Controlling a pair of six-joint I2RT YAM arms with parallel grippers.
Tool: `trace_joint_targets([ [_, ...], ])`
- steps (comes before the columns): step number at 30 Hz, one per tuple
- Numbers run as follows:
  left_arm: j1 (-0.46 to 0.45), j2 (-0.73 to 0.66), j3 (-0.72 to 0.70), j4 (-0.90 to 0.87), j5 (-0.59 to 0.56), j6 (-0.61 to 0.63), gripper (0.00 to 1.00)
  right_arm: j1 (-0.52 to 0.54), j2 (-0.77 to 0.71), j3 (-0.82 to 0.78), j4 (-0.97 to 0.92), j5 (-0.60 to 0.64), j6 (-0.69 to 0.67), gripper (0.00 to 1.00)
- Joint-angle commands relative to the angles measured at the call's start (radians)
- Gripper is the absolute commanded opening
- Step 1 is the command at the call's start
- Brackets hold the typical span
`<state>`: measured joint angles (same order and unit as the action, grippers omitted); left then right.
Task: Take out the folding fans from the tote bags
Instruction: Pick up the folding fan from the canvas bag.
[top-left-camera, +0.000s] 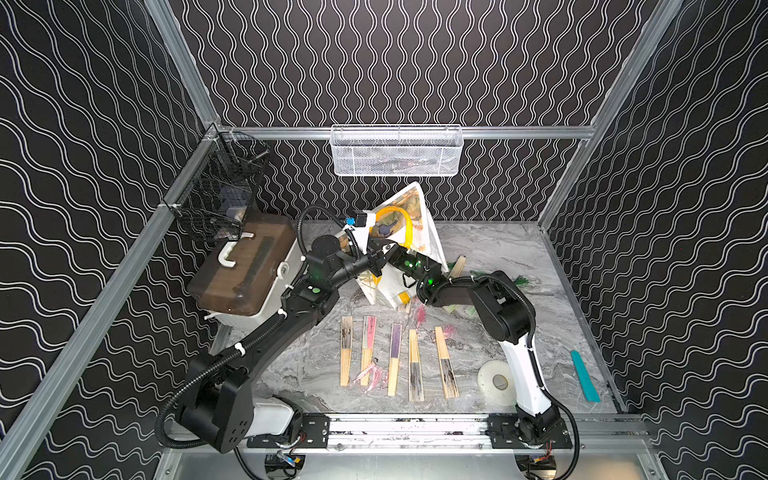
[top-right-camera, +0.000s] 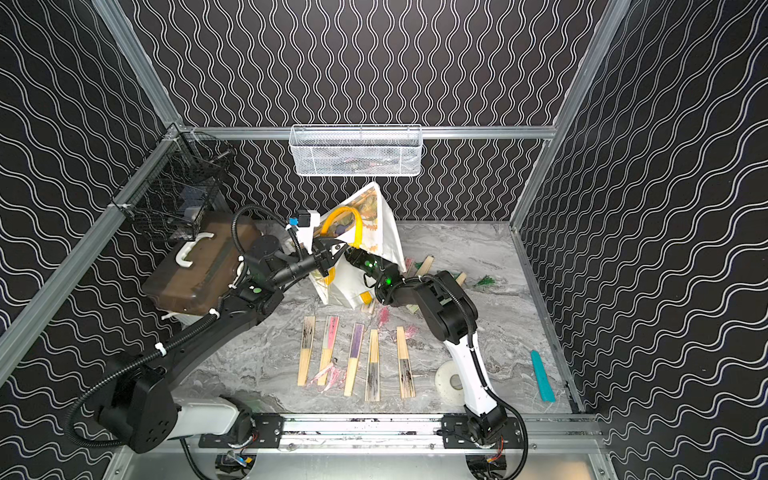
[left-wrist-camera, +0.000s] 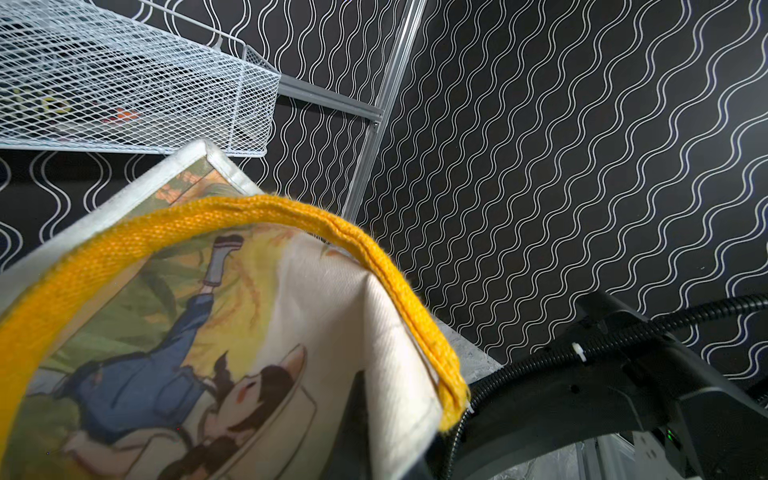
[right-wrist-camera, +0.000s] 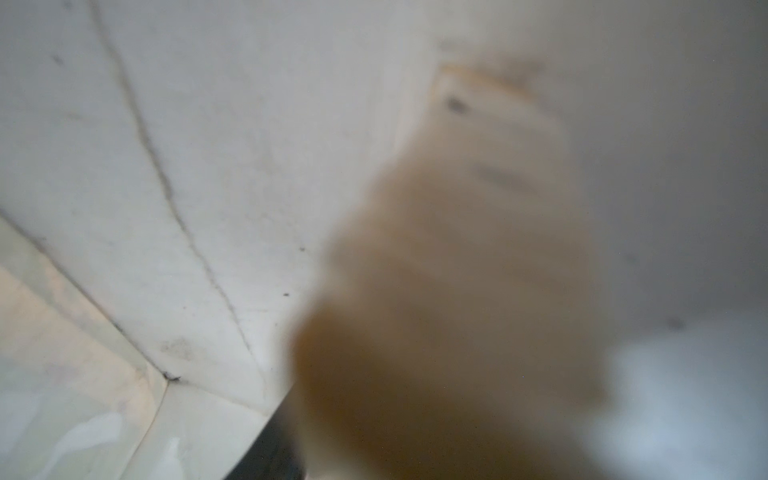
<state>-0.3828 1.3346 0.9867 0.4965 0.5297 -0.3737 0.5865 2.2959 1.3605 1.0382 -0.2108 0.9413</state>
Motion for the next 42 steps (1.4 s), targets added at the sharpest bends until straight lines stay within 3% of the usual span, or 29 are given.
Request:
trace_joint_targets([
  [1, -0.003, -0.026, 0.003, 0.072, -0.026, 0.021, 0.0, -0.004, -0.001, -0.006, 0.037, 0.008, 0.046, 0.4],
  [10, -0.002, -0.045, 0.01, -0.023, -0.165, 0.067, 0.0, -0.002, -0.006, -0.004, 0.064, -0.033, 0.054, 0.21],
  [14, -0.002, -0.019, 0.045, -0.094, -0.284, 0.103, 0.0, -0.001, -0.029, -0.023, 0.074, -0.063, 0.053, 0.14],
  [19, 0.016, 0.056, 0.157, -0.214, -0.434, 0.153, 0.0, 0.011, -0.088, -0.069, 0.067, -0.091, 0.018, 0.12],
  [24, 0.059, 0.148, 0.311, -0.376, -0.494, 0.132, 0.0, 0.034, -0.179, -0.119, 0.024, -0.114, -0.074, 0.12],
  [32, 0.184, 0.284, 0.468, -0.54, -0.407, 0.003, 0.0, 0.06, -0.388, -0.19, -0.12, -0.099, -0.194, 0.12],
  [42, 0.326, 0.455, 0.608, -0.625, -0.161, -0.218, 0.0, 0.059, -0.617, -0.262, -0.319, -0.109, -0.27, 0.12],
])
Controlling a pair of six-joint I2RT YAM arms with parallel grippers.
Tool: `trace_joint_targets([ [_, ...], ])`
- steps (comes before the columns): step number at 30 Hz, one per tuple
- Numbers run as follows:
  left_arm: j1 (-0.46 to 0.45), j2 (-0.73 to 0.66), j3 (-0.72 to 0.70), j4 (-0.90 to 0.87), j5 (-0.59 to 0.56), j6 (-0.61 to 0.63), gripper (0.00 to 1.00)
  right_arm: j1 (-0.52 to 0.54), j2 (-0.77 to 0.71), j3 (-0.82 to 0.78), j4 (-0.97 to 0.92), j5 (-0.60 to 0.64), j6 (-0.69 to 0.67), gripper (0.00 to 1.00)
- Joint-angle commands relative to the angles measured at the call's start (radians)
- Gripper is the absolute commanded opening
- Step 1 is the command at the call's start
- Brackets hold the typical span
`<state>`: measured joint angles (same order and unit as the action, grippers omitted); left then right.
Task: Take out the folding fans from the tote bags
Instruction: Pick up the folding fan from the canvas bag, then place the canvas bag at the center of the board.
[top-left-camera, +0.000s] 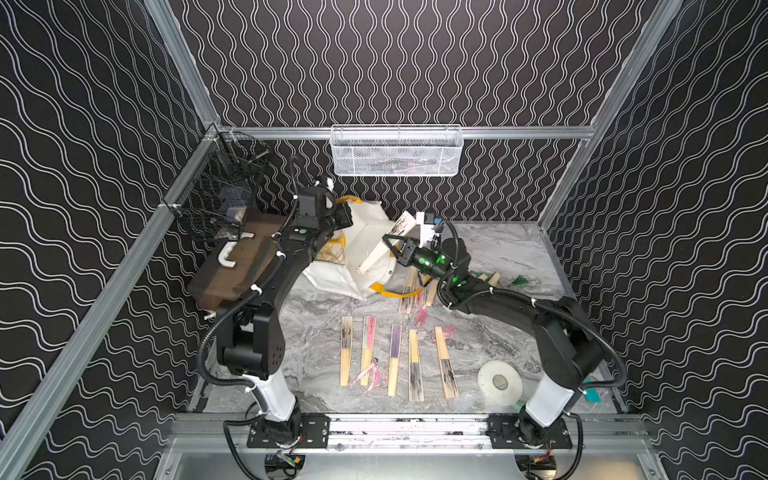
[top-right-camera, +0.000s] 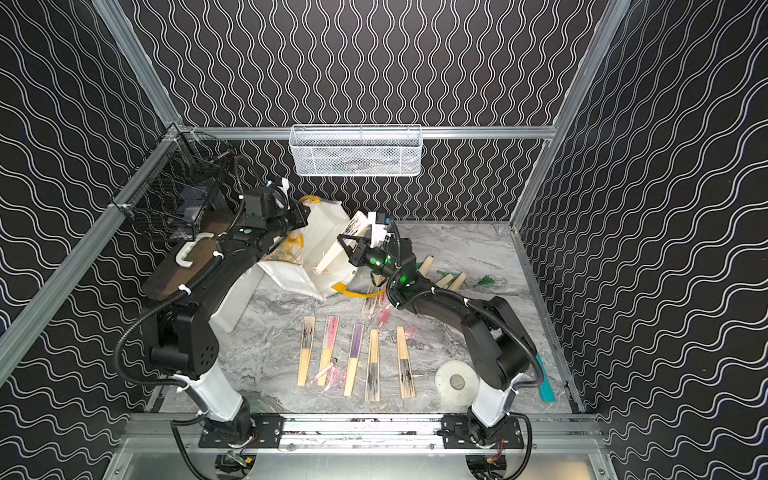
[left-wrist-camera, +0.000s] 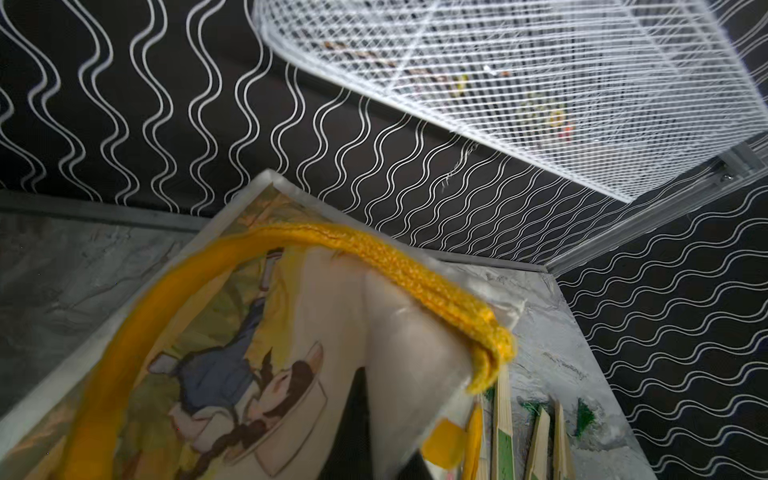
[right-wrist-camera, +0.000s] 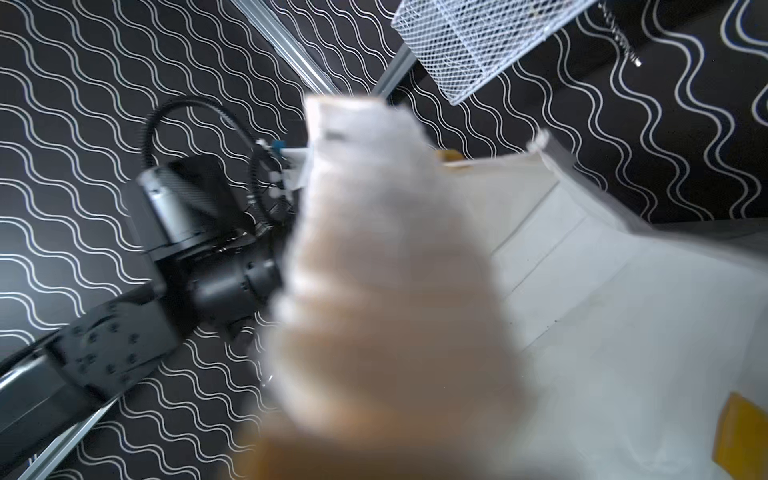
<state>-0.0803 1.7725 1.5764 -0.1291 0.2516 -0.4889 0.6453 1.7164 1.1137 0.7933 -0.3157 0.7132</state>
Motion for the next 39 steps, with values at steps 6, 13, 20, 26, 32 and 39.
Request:
trace_joint_targets([
  [6, 0.039, 0.015, 0.016, 0.079, 0.189, -0.21, 0.0, -0.006, -0.2, -0.073, -0.199, 0.061, -0.101, 0.12],
  [13, 0.039, -0.038, -0.004, 0.154, 0.143, -0.327, 0.0, -0.04, -0.338, -0.106, -0.351, 0.128, -0.137, 0.12],
  [20, 0.026, -0.07, -0.081, 0.331, 0.114, -0.577, 0.0, -0.061, -0.462, -0.148, -0.442, 0.193, -0.16, 0.13],
  [26, -0.007, -0.057, -0.164, 0.54, 0.099, -0.864, 0.0, -0.076, -0.516, -0.148, -0.507, 0.225, -0.174, 0.13],
  [32, -0.009, -0.003, -0.219, 0.761, 0.083, -1.138, 0.0, -0.086, -0.508, -0.138, -0.524, 0.208, -0.166, 0.13],
  [39, -0.051, -0.037, -0.245, 0.806, -0.005, -1.222, 0.0, -0.096, -0.516, -0.141, -0.515, 0.195, -0.156, 0.13],
])
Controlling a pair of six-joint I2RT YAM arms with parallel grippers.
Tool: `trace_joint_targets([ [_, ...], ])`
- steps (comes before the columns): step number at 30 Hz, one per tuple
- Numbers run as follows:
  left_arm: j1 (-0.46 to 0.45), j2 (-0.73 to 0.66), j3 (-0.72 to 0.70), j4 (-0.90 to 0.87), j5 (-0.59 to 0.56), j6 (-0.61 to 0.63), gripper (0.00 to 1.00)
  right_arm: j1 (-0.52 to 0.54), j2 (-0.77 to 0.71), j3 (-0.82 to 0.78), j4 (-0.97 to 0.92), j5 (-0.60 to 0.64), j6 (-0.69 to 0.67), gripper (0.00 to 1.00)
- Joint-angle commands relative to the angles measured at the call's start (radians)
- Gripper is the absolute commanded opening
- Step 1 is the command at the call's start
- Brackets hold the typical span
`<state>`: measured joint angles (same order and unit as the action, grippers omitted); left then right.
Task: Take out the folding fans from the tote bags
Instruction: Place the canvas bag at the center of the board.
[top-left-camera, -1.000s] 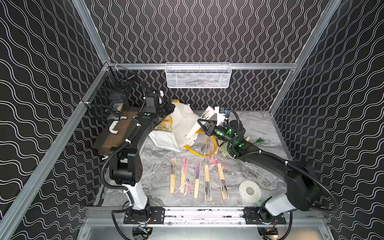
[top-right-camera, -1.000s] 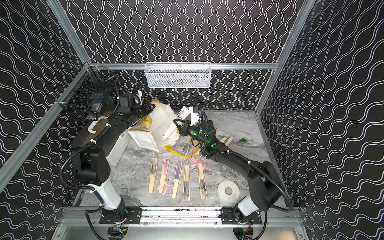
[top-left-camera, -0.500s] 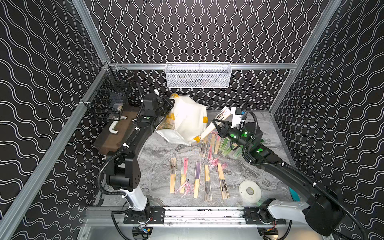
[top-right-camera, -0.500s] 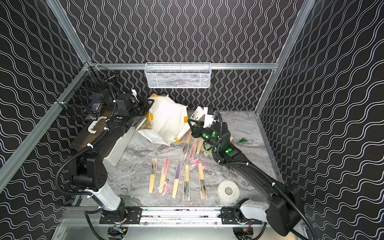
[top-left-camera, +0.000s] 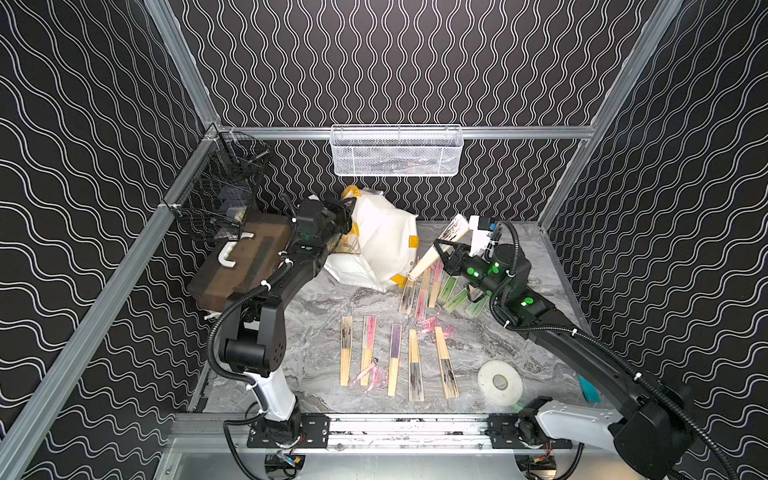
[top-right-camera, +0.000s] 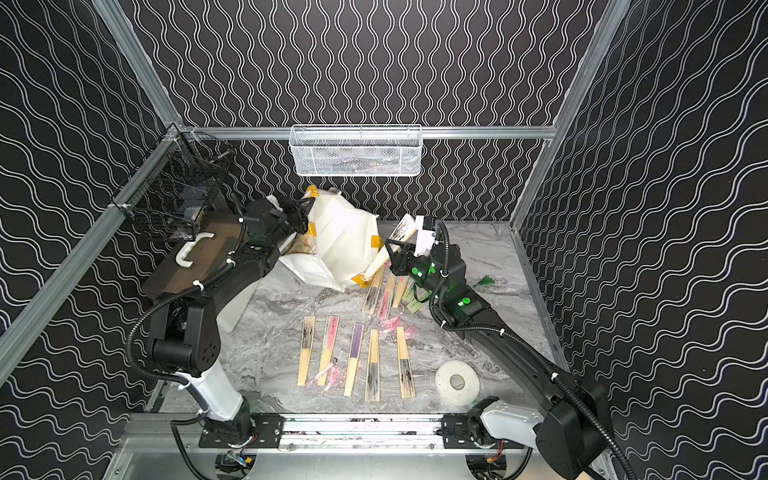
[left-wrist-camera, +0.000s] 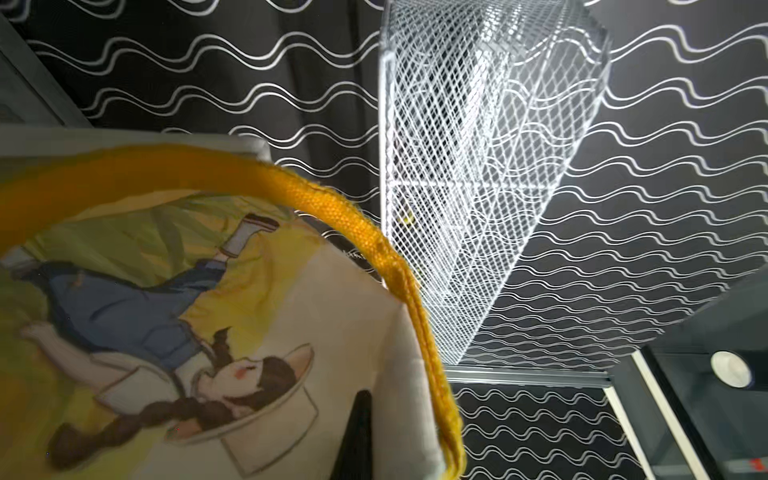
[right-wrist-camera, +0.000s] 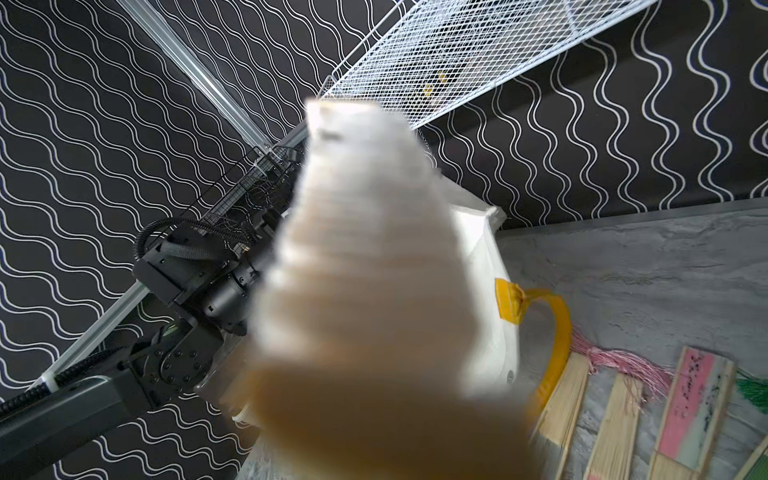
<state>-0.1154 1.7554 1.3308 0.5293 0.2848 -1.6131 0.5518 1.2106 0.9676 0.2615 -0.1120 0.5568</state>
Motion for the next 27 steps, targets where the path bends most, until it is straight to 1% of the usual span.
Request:
trace_joint_targets([
  [1, -0.026, -0.025, 0.001, 0.151, -0.051, -0.107, 0.0, -0.004, -0.011, 0.005, 0.017, -0.009, 0.004, 0.14],
  [6, -0.083, -0.042, -0.014, 0.18, -0.113, -0.179, 0.0, -0.01, -0.028, -0.003, 0.015, -0.021, 0.017, 0.14],
  [9, -0.086, -0.072, -0.07, 0.189, -0.141, -0.209, 0.0, -0.013, -0.046, -0.008, 0.006, -0.022, 0.017, 0.13],
  [12, -0.054, -0.095, -0.132, 0.155, -0.151, -0.207, 0.0, -0.016, -0.057, -0.012, 0.003, -0.021, 0.021, 0.14],
  [15, -0.016, -0.075, -0.183, 0.158, -0.137, -0.213, 0.0, -0.016, -0.057, -0.013, 0.008, -0.029, 0.026, 0.14],
  [18, 0.021, -0.015, -0.221, 0.175, -0.104, -0.247, 0.0, -0.016, -0.056, -0.01, 0.007, -0.039, 0.033, 0.14],
  [20, 0.049, 0.047, -0.25, 0.23, -0.099, -0.305, 0.0, -0.016, -0.058, -0.012, 0.007, -0.043, 0.036, 0.14],
  [23, 0.092, 0.125, -0.232, 0.253, -0.066, -0.348, 0.0, -0.016, -0.063, -0.017, 0.011, -0.048, 0.042, 0.14],
  [27, 0.141, 0.178, -0.154, 0.233, -0.022, -0.331, 0.0, -0.016, -0.059, -0.015, 0.008, -0.053, 0.042, 0.14],
])
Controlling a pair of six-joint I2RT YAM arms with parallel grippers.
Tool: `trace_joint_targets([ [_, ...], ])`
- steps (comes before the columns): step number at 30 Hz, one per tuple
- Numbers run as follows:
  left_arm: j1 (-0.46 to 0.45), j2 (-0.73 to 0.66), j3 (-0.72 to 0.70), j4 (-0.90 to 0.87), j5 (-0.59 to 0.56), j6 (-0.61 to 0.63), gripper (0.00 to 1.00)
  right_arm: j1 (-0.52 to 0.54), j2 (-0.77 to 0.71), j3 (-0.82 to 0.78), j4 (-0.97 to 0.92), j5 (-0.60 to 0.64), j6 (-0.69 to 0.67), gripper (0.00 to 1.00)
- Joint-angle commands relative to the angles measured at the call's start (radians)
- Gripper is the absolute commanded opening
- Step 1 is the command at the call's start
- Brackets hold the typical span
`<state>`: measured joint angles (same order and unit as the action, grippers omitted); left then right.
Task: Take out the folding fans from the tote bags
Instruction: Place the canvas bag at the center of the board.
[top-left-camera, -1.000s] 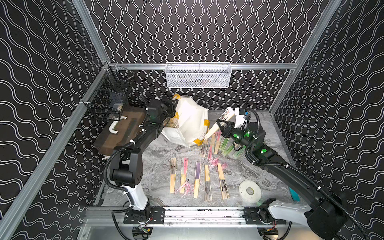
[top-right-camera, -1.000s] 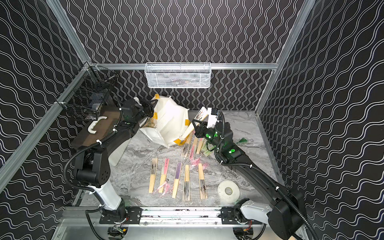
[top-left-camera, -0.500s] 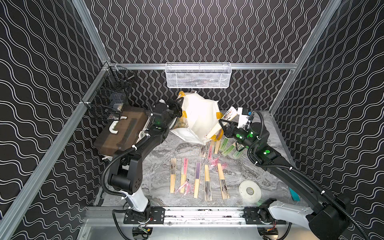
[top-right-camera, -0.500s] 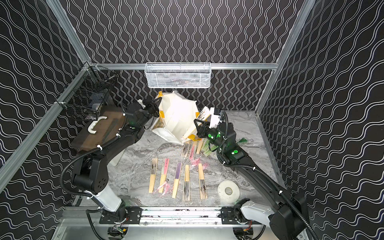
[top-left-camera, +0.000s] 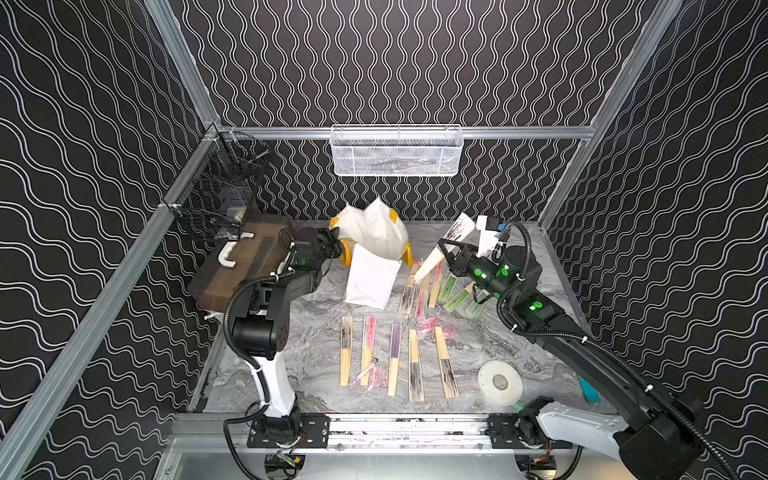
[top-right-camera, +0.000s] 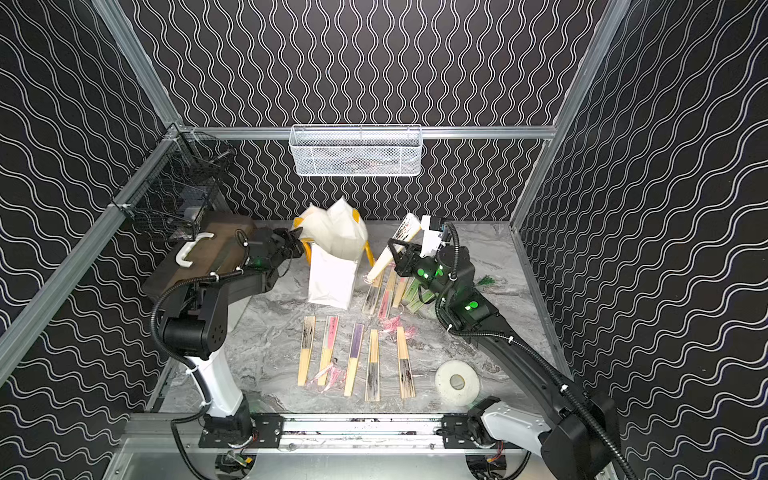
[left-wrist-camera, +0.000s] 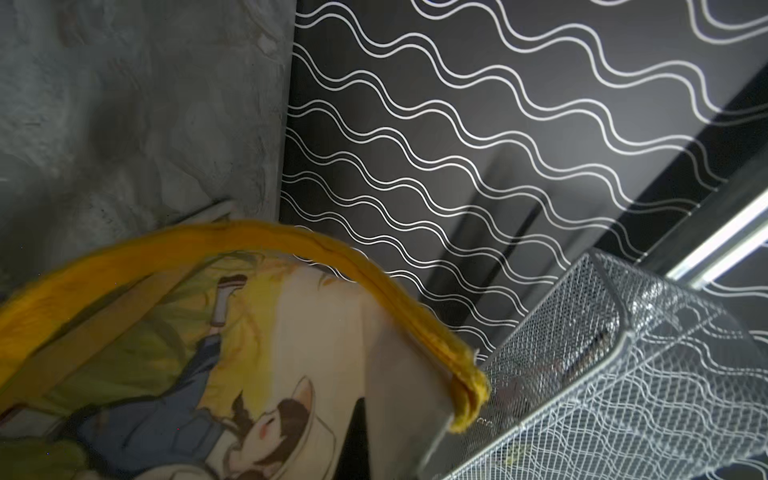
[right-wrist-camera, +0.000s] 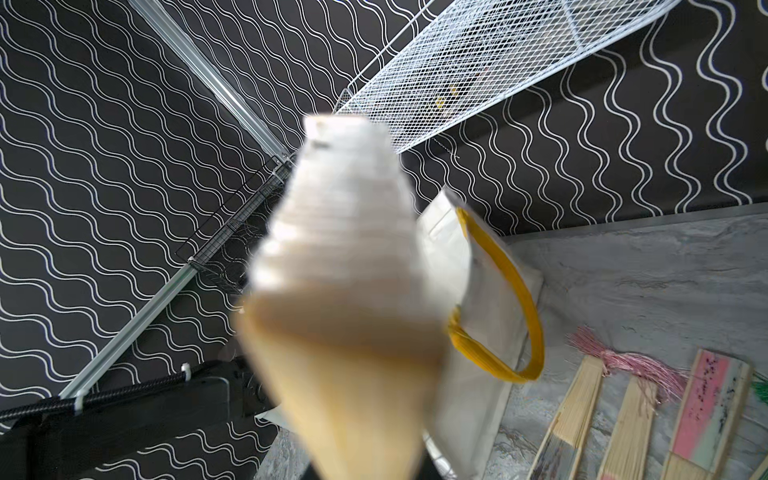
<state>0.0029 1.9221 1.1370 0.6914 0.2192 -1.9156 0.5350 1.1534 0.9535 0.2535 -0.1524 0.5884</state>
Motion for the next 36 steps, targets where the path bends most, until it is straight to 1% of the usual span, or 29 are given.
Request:
trace_joint_targets([
  [1, 0.05, 0.017, 0.07, 0.049, 0.064, -0.004, 0.0, 0.0, 0.002, 0.0, 0.018, -0.015, 0.011, 0.14],
  [4, 0.089, 0.027, 0.159, -0.043, 0.118, 0.086, 0.0, 0.0, 0.019, 0.006, 0.021, -0.023, 0.014, 0.14],
  [6, 0.105, 0.05, 0.212, -0.075, 0.152, 0.126, 0.0, 0.0, 0.031, 0.008, 0.029, -0.029, 0.019, 0.14],
  [8, 0.112, 0.088, 0.253, -0.084, 0.19, 0.134, 0.06, 0.0, 0.047, 0.011, 0.041, -0.041, 0.026, 0.14],
  [9, 0.111, 0.102, 0.259, -0.082, 0.2, 0.13, 0.12, 0.0, 0.054, 0.014, 0.046, -0.047, 0.029, 0.14],
  [13, 0.109, 0.101, 0.24, -0.063, 0.21, 0.147, 0.49, 0.0, 0.088, 0.028, 0.05, -0.076, 0.042, 0.13],
  [14, 0.11, 0.089, 0.235, -0.07, 0.207, 0.163, 0.53, 0.0, 0.092, 0.028, 0.05, -0.078, 0.044, 0.13],
  [16, 0.112, 0.059, 0.249, -0.111, 0.21, 0.219, 0.57, 0.0, 0.098, 0.028, 0.054, -0.079, 0.049, 0.13],
  [18, 0.112, 0.031, 0.285, -0.189, 0.218, 0.298, 0.62, 0.0, 0.099, 0.028, 0.058, -0.083, 0.054, 0.13],
  [19, 0.111, 0.009, 0.302, -0.241, 0.211, 0.347, 0.63, 0.0, 0.1, 0.028, 0.06, -0.085, 0.056, 0.13],
  [22, 0.112, -0.07, 0.319, -0.39, 0.152, 0.48, 0.68, 0.0, 0.099, 0.024, 0.072, -0.097, 0.064, 0.13],
  [25, 0.113, -0.146, 0.315, -0.499, 0.083, 0.58, 0.72, 0.0, 0.1, 0.021, 0.079, -0.111, 0.072, 0.13],
  [27, 0.114, -0.186, 0.307, -0.545, 0.053, 0.628, 0.77, 0.0, 0.102, 0.022, 0.084, -0.119, 0.077, 0.13],
  [28, 0.114, -0.207, 0.3, -0.562, 0.04, 0.646, 0.79, 0.0, 0.104, 0.021, 0.087, -0.122, 0.081, 0.13],
  [30, 0.114, -0.249, 0.271, -0.56, 0.024, 0.67, 0.83, 0.0, 0.115, 0.019, 0.102, -0.136, 0.086, 0.13],
  [33, 0.115, -0.321, 0.251, -0.592, 0.01, 0.751, 0.99, 0.0, 0.144, 0.022, 0.124, -0.176, 0.111, 0.13],
  [36, 0.117, -0.407, 0.273, -0.663, 0.012, 0.893, 0.99, 0.012, 0.185, 0.01, 0.178, -0.213, 0.171, 0.12],
])
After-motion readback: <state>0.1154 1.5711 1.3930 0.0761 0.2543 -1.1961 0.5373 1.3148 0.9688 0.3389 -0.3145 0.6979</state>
